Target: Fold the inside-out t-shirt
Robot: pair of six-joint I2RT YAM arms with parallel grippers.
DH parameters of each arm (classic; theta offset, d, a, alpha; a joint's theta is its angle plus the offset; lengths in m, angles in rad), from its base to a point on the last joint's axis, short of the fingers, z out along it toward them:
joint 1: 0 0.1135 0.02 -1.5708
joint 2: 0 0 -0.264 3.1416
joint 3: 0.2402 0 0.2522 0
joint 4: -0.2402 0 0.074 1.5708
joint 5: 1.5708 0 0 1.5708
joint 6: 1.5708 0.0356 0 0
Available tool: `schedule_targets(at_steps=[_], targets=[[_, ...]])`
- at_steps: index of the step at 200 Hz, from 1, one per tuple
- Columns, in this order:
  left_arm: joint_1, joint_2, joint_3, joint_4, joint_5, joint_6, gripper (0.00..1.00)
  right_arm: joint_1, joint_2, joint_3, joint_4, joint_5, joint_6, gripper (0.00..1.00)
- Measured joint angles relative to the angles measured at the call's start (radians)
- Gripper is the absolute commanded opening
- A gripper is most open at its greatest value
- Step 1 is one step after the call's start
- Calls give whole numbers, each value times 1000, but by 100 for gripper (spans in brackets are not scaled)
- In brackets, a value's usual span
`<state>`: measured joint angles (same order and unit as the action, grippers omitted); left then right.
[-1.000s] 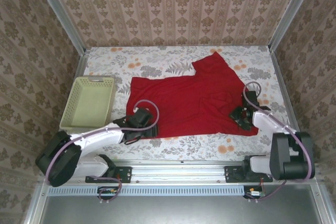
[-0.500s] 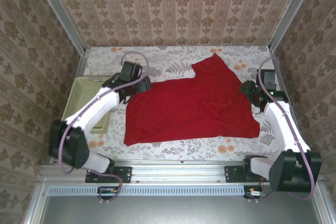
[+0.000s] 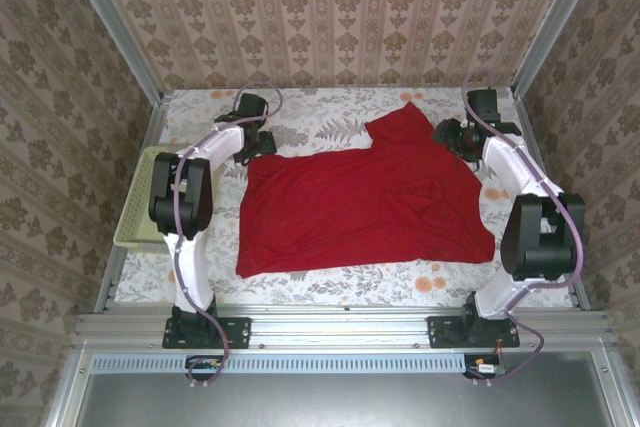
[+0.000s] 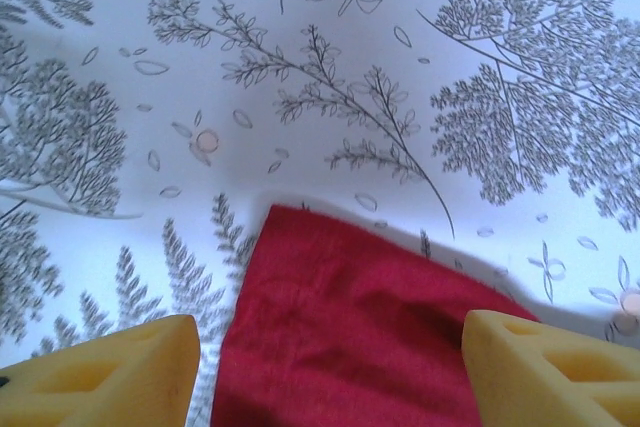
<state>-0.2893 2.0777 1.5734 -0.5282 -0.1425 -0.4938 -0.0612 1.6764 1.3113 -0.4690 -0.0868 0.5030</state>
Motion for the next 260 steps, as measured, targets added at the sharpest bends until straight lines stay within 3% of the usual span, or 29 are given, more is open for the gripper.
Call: schedule_targets(at_steps=[19,92,180,260], targets=[[2,47,41,-16,0,1,66,1,76,76,6,-4,-21,66],[13,119,81,-34,7,0,49,28,457,491,-13,-32,-80,66],[23,119,68,8,31,8,20,59,938,1147,-246,-22,-112,65],[3,37,-55,64,93,12,5,60,1132,1441,-381,-3,-33,60]])
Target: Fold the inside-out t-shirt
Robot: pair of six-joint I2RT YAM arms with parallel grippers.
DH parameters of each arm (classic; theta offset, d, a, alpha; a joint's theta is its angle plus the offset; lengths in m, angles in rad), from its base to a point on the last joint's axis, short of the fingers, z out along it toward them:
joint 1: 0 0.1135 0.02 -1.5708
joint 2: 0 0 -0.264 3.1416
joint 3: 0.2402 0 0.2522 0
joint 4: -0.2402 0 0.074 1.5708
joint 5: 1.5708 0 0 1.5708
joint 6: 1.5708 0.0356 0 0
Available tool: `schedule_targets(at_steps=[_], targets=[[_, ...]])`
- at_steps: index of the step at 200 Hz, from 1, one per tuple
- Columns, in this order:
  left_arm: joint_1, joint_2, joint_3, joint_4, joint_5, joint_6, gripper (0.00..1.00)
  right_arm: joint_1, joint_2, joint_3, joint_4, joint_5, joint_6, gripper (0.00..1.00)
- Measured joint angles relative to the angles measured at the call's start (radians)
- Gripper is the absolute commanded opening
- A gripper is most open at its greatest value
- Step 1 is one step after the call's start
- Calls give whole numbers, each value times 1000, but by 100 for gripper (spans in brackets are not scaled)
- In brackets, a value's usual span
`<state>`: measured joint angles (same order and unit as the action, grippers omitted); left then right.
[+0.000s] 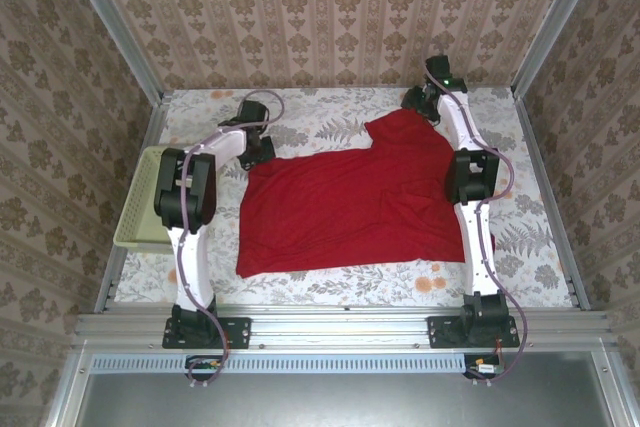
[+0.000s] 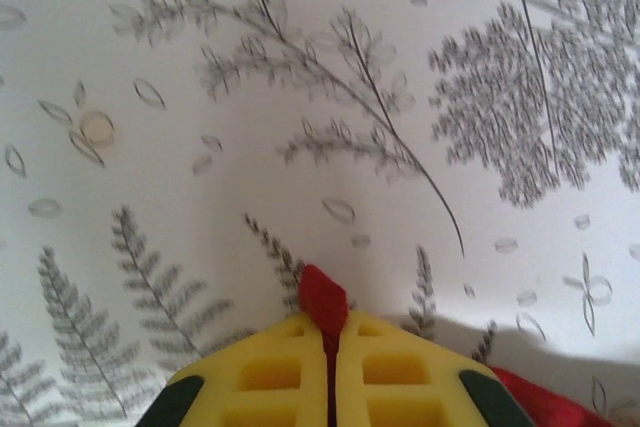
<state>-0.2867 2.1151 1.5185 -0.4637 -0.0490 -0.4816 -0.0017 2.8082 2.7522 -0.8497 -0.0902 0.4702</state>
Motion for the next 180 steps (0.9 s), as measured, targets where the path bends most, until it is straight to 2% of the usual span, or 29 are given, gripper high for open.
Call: schedule_targets(at_steps=[18,32,70,87,142,180], targets=[[-9,-34,-40,5,9,0,3,-1,20,21,-16,-3,32,57],[-14,-69,-69,8,18,0,1,-4,24,31,-21,-16,54,49],[-8,-133,-103,30,28,0,0,-6,28,32,-31,-22,89,9],[-2,-148,-118,45,31,0,0,-6,28,29,-40,-22,79,0],[19,-184,-155,53,39,0,0,-7,-77,-119,-23,9,22,0],[24,-236,-157,68,43,0,0,-7,-229,-226,14,36,-55,0]])
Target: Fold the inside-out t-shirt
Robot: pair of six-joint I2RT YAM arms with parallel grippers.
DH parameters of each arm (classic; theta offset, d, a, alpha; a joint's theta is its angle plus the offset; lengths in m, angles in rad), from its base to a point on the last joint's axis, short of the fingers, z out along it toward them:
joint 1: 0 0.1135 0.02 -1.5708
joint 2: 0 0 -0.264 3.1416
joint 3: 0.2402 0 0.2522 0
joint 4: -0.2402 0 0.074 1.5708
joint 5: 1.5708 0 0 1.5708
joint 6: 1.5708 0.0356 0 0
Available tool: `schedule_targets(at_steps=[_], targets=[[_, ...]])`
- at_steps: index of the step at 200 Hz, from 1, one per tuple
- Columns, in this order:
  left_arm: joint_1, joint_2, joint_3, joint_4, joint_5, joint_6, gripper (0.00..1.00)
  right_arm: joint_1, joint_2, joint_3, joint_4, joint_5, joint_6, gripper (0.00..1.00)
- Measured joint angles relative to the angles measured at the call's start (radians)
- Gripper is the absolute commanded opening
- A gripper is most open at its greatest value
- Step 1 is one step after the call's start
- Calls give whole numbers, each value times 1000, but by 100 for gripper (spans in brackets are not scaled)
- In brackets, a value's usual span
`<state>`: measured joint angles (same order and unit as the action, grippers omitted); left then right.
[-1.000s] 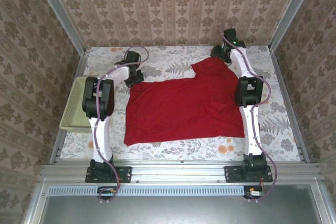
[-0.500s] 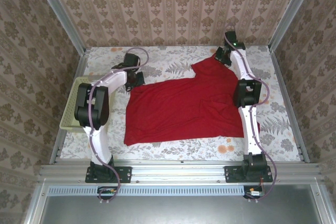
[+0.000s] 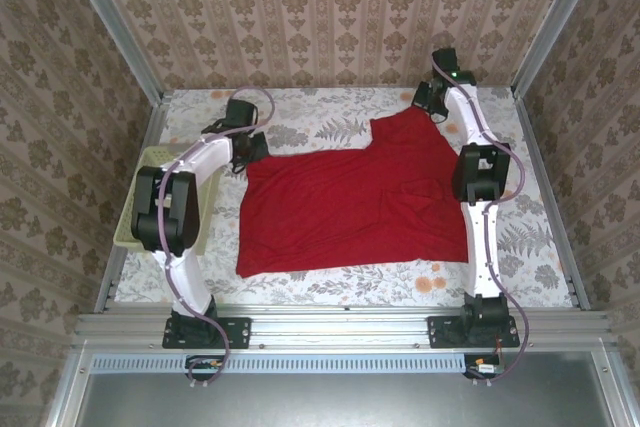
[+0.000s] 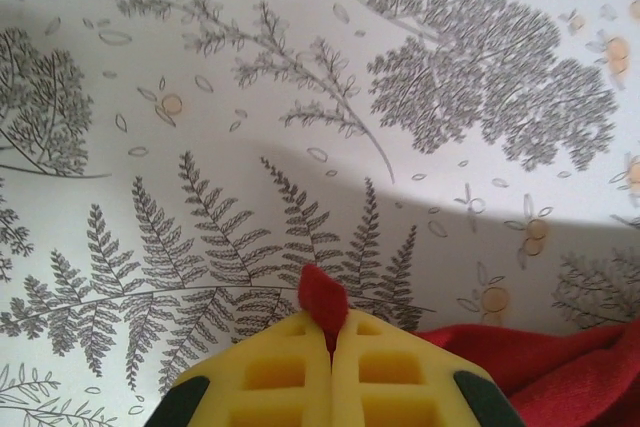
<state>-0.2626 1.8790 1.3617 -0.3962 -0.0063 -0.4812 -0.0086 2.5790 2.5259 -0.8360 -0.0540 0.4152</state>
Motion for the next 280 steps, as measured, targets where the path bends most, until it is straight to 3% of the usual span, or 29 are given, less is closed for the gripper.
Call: schedule_targets(at_steps=[61,146,204,280], targets=[[14,-59,-23,15,0,0,0,0,-314,-373,167,20,-72,0],[-5,-311,-267,61,11,5,0,-43,-845,-1098,390,21,-60,0],[-59,-486,-419,46,3,8,0,-82,-1207,-1403,410,22,-4,0],[-130,-692,-665,22,-50,-18,0,-151,-1526,-1746,348,14,115,0]])
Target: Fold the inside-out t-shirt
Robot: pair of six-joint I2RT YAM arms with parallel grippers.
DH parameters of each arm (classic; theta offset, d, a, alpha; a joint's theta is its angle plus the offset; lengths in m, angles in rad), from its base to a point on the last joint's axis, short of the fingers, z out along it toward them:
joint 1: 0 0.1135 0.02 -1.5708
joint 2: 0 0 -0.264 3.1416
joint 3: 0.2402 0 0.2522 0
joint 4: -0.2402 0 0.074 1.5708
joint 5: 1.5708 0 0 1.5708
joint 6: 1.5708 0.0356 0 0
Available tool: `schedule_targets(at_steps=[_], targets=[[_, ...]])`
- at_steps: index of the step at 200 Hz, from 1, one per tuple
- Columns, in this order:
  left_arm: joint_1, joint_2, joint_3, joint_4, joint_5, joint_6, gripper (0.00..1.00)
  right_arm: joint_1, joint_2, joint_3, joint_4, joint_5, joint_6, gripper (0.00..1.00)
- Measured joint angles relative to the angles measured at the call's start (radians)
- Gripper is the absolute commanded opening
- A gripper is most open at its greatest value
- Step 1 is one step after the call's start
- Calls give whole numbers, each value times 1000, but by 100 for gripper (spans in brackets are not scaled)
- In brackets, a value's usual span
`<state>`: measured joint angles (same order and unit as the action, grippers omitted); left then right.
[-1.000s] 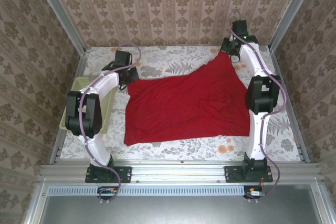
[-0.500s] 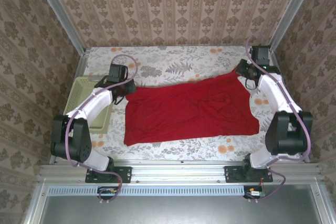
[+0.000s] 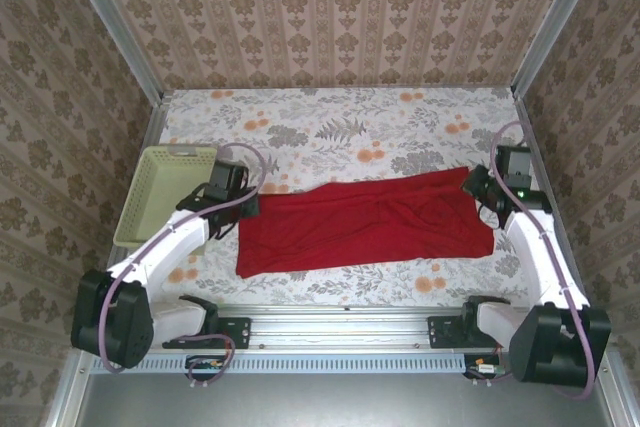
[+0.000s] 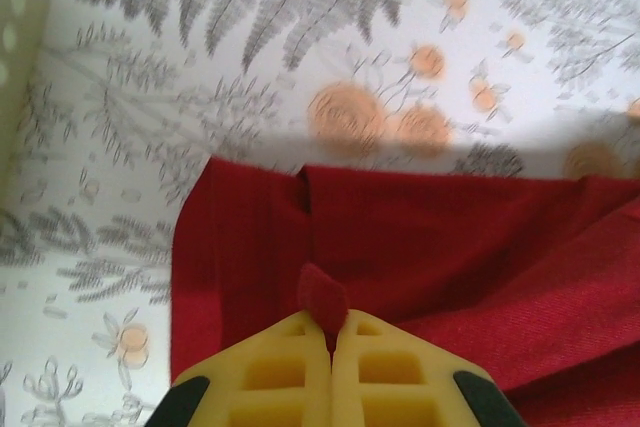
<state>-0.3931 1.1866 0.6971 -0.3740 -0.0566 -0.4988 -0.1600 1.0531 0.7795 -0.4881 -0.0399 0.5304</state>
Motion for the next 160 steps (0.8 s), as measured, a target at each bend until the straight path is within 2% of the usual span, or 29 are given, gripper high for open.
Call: schedule_targets(at_steps=[22,39,45,53,61,70,78,90,123,142,160], targets=[[0,-4,-53,0,-23,-7,1,-2,-57,-99,-11,-20,45,1],[1,-4,-76,0,-34,-10,13,-4,-92,-180,-16,-28,84,6],[1,-4,-82,0,-35,-11,20,-4,-100,-203,-19,-28,99,12],[1,-4,-86,0,-37,-19,30,-6,-108,-228,-23,-29,113,27],[1,-4,-90,-2,-41,-31,37,-10,-113,-243,-35,-28,124,37],[2,-8,-93,-12,-41,-33,44,-13,-119,-248,-53,-26,139,45],[2,-23,-94,-25,-39,-39,48,-15,-128,-247,-64,-19,141,48],[2,-61,-93,-49,-34,-50,51,-16,-142,-231,-84,-13,137,56],[2,-159,-29,-98,-24,-50,52,-10,-147,-100,-106,-10,116,62],[-5,-132,27,-80,14,-50,51,31,-97,-19,-88,-23,105,63],[-39,-44,66,-36,48,-51,51,125,-5,17,-45,-43,103,64]])
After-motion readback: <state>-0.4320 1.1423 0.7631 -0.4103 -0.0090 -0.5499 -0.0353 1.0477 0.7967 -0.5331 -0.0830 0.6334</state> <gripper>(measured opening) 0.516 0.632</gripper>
